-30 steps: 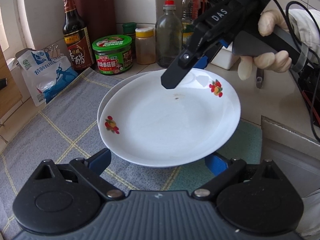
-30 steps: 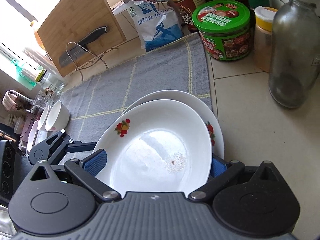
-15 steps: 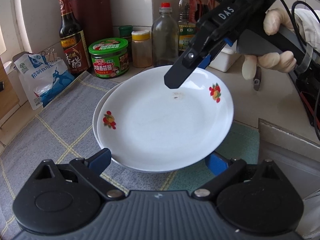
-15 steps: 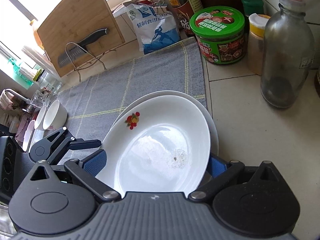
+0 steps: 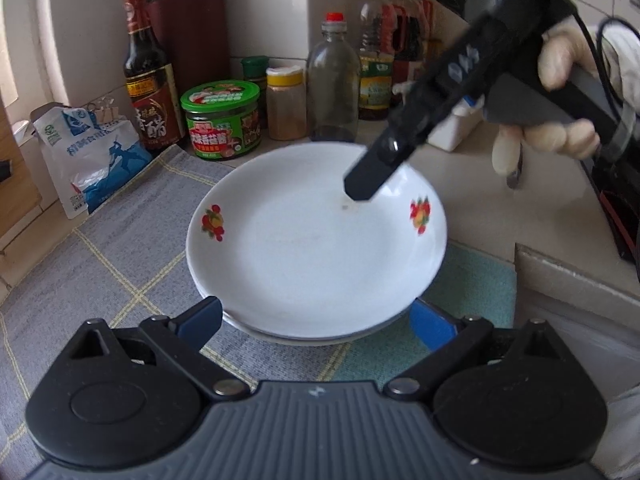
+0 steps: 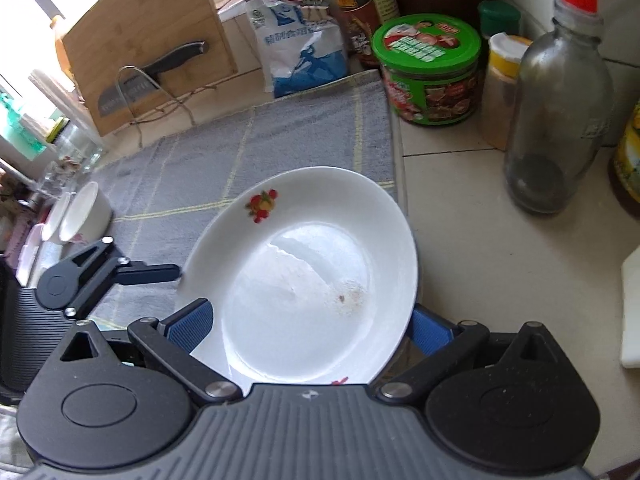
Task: Organize plates and bowls
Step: 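Open the right tool and withdraw it from the plate stack, then move the right tool to a plain white bowl and grasp its rim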
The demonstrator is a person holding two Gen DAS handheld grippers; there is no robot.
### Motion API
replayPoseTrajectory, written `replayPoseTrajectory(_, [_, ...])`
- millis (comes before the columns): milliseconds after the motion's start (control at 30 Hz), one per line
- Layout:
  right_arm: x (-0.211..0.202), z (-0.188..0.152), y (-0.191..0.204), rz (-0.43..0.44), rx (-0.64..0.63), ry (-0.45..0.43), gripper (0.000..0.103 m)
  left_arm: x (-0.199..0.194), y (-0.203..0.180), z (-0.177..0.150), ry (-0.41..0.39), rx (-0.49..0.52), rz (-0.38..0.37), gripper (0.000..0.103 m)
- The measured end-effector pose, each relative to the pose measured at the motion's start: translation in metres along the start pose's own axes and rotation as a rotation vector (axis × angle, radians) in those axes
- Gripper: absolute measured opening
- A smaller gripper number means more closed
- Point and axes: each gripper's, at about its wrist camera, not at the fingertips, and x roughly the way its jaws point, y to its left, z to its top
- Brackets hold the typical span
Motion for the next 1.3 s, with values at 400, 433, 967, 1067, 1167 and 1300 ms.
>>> replayPoseTrajectory(400, [-0.02,-0.003,0.052,-0.216,-0.196,-0.252,0.103,-0.031,0.011,-0.001,-0.126,-0.107,0.078,0.102])
replayPoseTrajectory(433, [-0.019,-0.001,0.057,-0.219,-0.209,-0.268,0.103,-0.034,0.012,-0.002,-0.134,-0.12,0.097,0.102])
replayPoseTrajectory(967, [0.014,0.024,0.148,-0.004,-0.477,-0.341,0.103,-0.106,0.031,-0.042,-0.104,-0.355,0.369,0.102])
replayPoseTrajectory(1067, [0.018,0.016,0.176,0.014,-0.507,-0.333,0.103,-0.126,0.032,-0.06,-0.109,-0.353,0.409,0.102])
replayPoseTrajectory(1167, [0.023,0.009,0.207,0.013,-0.528,-0.342,0.103,-0.148,0.041,-0.081,-0.125,-0.38,0.41,0.102])
replayPoseTrajectory(1300, [0.027,-0.002,0.248,0.037,-0.538,-0.341,0.103,-0.188,0.05,-0.11,-0.167,-0.385,0.435,0.102])
